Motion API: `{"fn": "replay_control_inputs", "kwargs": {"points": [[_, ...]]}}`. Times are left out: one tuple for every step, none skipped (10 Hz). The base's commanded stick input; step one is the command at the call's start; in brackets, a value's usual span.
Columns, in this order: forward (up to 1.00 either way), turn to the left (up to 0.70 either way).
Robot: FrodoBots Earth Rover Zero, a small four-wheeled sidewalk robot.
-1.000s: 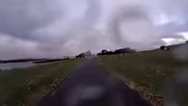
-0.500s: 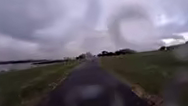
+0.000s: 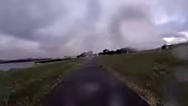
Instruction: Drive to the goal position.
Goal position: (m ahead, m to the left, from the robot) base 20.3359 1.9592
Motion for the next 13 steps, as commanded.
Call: {"fn": "replay_control_inputs", "kwargs": {"points": [[0.70, 0.14], [0.70, 0.14], [0.70, 0.14], [0.70, 0.14], [0.70, 0.14], [0.70, 0.14], [0.70, 0.00], [0.70, 0.00], [0.70, 0.00], [0.70, 0.00], [0.70, 0.00], [0.70, 0.00], [0.70, 0.00]]}}
